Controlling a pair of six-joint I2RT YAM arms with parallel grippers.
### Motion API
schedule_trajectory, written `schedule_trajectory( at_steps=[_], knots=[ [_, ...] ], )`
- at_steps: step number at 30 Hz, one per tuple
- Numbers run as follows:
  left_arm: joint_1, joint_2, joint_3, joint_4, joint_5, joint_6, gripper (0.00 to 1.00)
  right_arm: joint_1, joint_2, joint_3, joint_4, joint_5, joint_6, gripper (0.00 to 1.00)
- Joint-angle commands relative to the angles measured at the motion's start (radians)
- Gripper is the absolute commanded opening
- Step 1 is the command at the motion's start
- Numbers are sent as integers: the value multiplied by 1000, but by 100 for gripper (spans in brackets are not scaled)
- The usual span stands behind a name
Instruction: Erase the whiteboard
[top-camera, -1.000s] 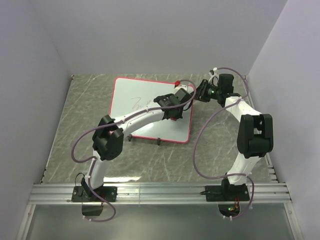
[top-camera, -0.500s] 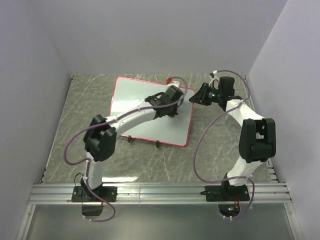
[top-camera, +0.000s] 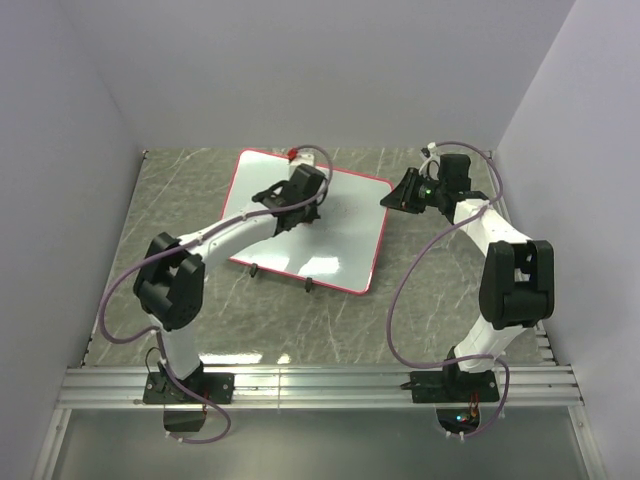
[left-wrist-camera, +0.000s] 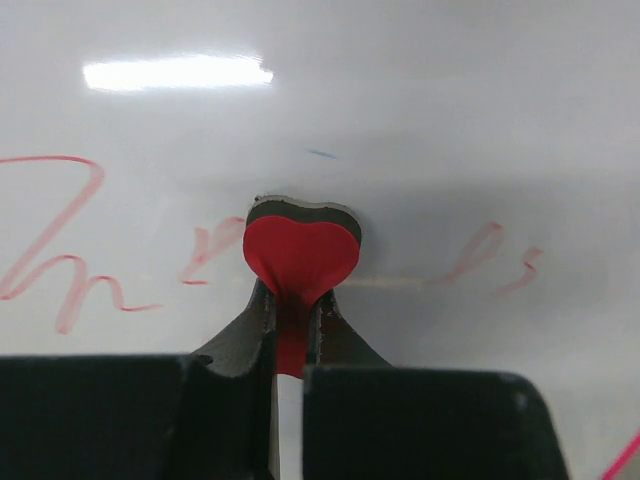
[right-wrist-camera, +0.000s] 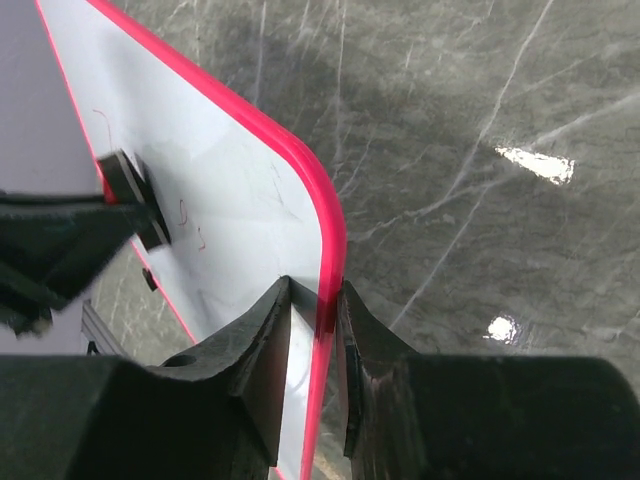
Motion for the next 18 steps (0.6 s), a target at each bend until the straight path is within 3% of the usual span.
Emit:
schedule_trajectory(
  at_steps=[1, 5, 11, 14, 18],
  knots=[
    [-111, 109, 72, -66, 68, 17, 0, 13, -51, 15, 1, 13, -28, 6],
    [-214, 122, 103, -66, 113, 0, 0, 13, -55, 23, 3, 12, -22, 6],
    [-226, 108, 35, -71, 93, -29, 0, 15, -68, 28, -1, 16, -22, 6],
    [-186, 62, -41, -51, 84, -46, 0, 15, -77, 23, -4, 20, -26, 6],
    [-30, -40, -176, -8, 96, -43, 0, 15, -90, 14, -4, 20, -27, 6]
  ],
)
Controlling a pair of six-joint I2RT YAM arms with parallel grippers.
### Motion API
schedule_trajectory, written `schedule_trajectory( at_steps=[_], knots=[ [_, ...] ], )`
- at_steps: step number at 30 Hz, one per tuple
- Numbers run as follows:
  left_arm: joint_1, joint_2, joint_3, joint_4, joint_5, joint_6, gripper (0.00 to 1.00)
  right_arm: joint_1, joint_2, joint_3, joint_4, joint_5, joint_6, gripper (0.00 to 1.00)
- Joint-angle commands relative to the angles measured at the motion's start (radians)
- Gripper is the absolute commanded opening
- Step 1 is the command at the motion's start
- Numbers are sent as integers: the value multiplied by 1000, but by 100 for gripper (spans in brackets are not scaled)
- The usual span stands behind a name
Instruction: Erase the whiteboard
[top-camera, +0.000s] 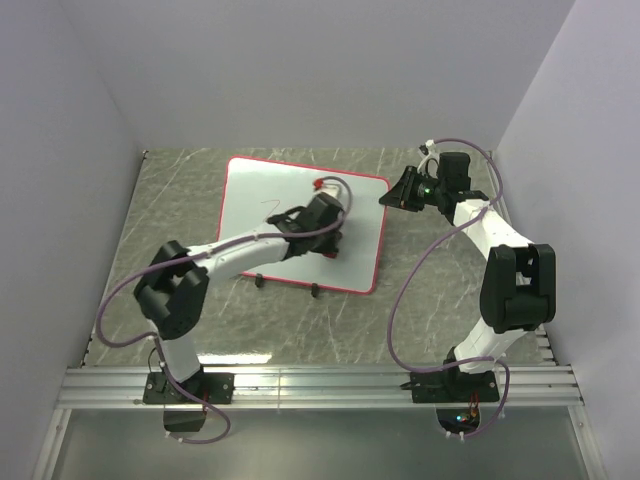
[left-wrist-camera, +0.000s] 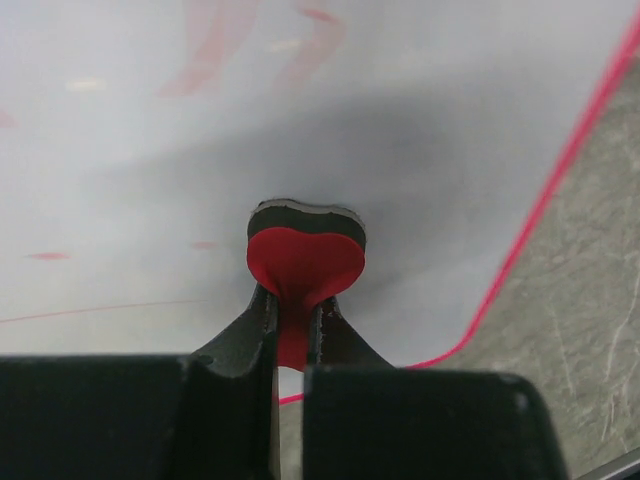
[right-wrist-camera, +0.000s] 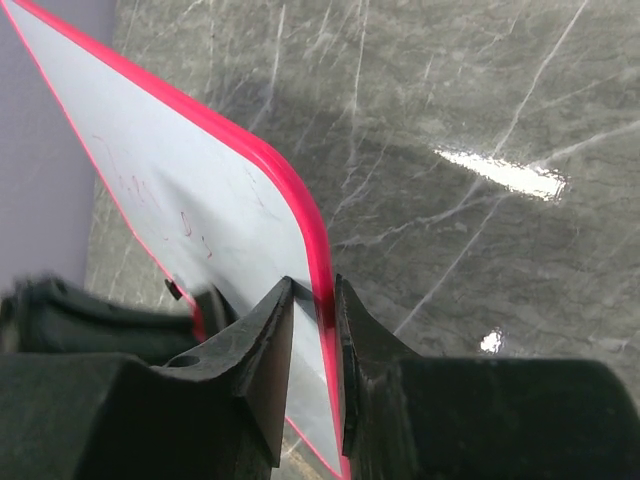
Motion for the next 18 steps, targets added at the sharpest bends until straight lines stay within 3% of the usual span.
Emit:
schedule_trajectory(
  at_steps=[1, 5, 10, 13, 18],
  knots=[
    [183, -66, -113, -24, -58, 2, 0, 5, -65, 10, -5, 21, -3, 6],
    [307, -115, -148, -19, -92, 49, 0, 7, -67, 13, -17, 21, -11, 6],
    [344, -133, -165, -2, -64, 72, 0, 7, -73, 21, -33, 28, -23, 6],
    [308, -132, -167, 12, -31, 60, 0, 7, -75, 27, -44, 33, -28, 6],
    [130, -95, -113, 1, -21, 34, 0, 11, -76, 38, -63, 41, -34, 6]
  ],
)
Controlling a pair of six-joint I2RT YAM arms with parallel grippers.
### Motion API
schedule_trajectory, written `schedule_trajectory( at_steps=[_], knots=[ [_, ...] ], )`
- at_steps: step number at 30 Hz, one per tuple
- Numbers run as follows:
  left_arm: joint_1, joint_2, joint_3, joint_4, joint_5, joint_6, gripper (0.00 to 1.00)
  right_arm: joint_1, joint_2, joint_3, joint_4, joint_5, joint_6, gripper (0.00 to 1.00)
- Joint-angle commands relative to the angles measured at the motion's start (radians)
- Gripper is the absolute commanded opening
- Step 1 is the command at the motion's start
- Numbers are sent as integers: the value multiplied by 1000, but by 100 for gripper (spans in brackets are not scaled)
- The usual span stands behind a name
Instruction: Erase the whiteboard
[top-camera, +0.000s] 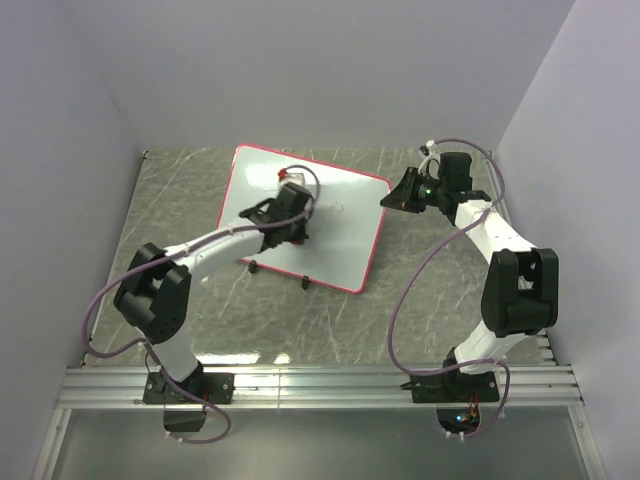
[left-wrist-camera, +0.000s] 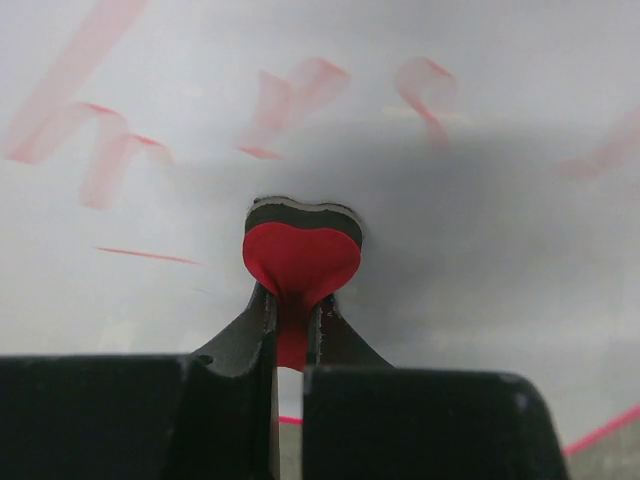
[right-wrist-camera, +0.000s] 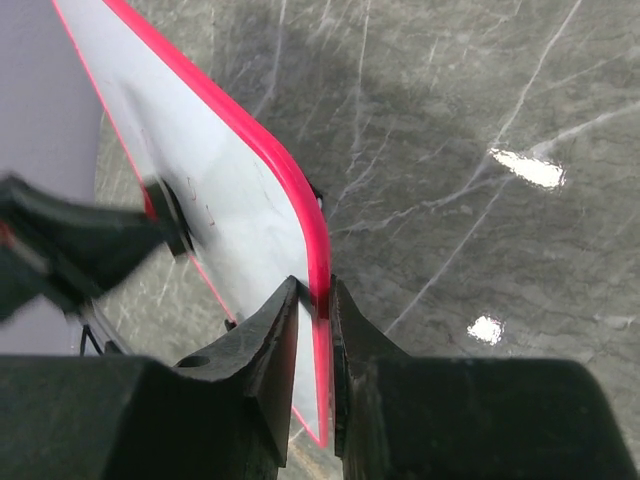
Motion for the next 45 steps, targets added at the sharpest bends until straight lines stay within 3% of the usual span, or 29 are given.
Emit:
schedule_trajectory(
  at_steps=[1, 5, 7, 10, 14, 23, 28, 38, 45],
  knots=[
    [-141, 50, 43, -10, 50, -3, 0, 11, -51, 38, -18, 41, -27, 6],
    [-190, 48, 68, -7, 98, -9, 0, 17, -56, 35, -31, 46, -36, 6],
    [-181, 39, 56, -8, 56, 10, 0, 17, -62, 31, -32, 49, -38, 6],
    [-97, 10, 2, -5, 25, 31, 0, 17, -74, 28, -41, 53, -41, 6],
    [110, -56, -70, 26, 67, 61, 0, 17, -88, 16, -46, 56, -47, 6],
    [311, -61, -59, 58, 105, 115, 0, 17, -108, 1, -52, 61, -50, 6],
    [273, -30, -6, 72, 176, 106, 0, 20, -108, -2, -55, 63, -52, 6],
    [195, 100, 276, 10, 217, 103, 0, 45, -97, -21, -61, 73, -55, 6],
    [173, 102, 266, 19, 188, 107, 0, 48, -89, -4, -71, 81, -61, 6]
  ],
)
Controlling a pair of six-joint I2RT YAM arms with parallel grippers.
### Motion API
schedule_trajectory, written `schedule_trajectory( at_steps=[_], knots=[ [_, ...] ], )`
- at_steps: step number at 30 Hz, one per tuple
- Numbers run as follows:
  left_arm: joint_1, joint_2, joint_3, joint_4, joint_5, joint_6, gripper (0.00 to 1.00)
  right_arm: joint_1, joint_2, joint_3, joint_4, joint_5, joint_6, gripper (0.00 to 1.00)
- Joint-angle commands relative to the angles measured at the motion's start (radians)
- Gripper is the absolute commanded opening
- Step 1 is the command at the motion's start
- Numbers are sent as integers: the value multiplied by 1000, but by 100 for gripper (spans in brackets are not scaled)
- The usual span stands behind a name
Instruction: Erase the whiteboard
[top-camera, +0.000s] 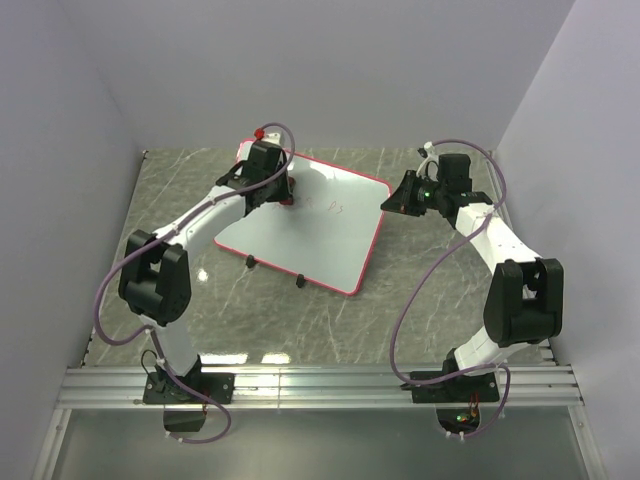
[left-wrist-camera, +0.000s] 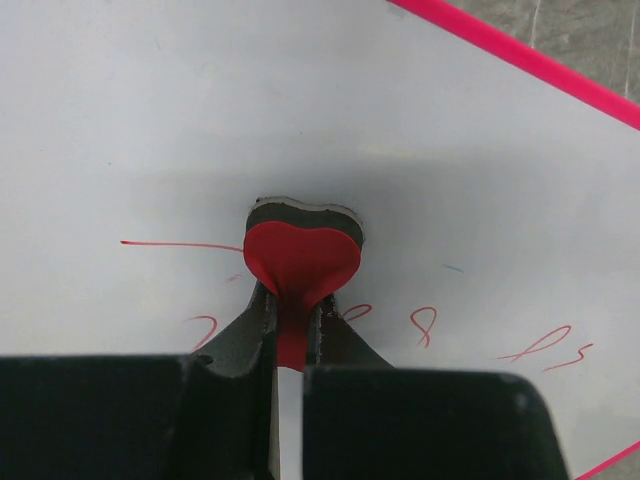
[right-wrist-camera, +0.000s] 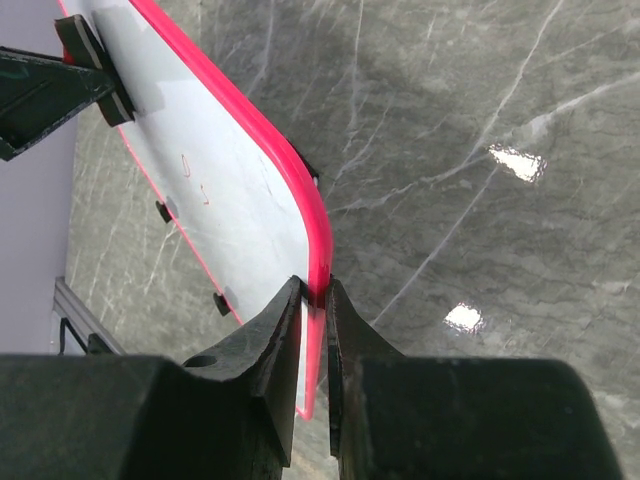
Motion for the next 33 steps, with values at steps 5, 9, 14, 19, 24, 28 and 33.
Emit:
schedule_trajectory(
  at_steps=[5, 9, 14, 19, 24, 28, 33],
  knots=[
    [96, -4, 15, 7, -40, 38, 0, 17, -22, 17, -4, 27, -30, 6],
    [175, 1, 6, 0, -66, 84, 0, 18, -19, 17, -10, 28, -36, 6],
    [187, -59, -155, 104, 35, 78, 0, 17, -8, 28, -21, 28, -47, 5],
    [127, -35, -117, 101, 26, 81, 0, 18, 13, 49, -20, 18, -38, 5],
    [81, 51, 63, 41, 9, 92, 0, 29, 29, 68, -23, 13, -38, 5],
    [32, 136, 231, -7, 6, 101, 0, 32, 30, 71, -26, 13, -39, 5],
    [-2, 160, 264, -24, -16, 88, 0, 34, 21, 63, -30, 21, -48, 5]
  ],
)
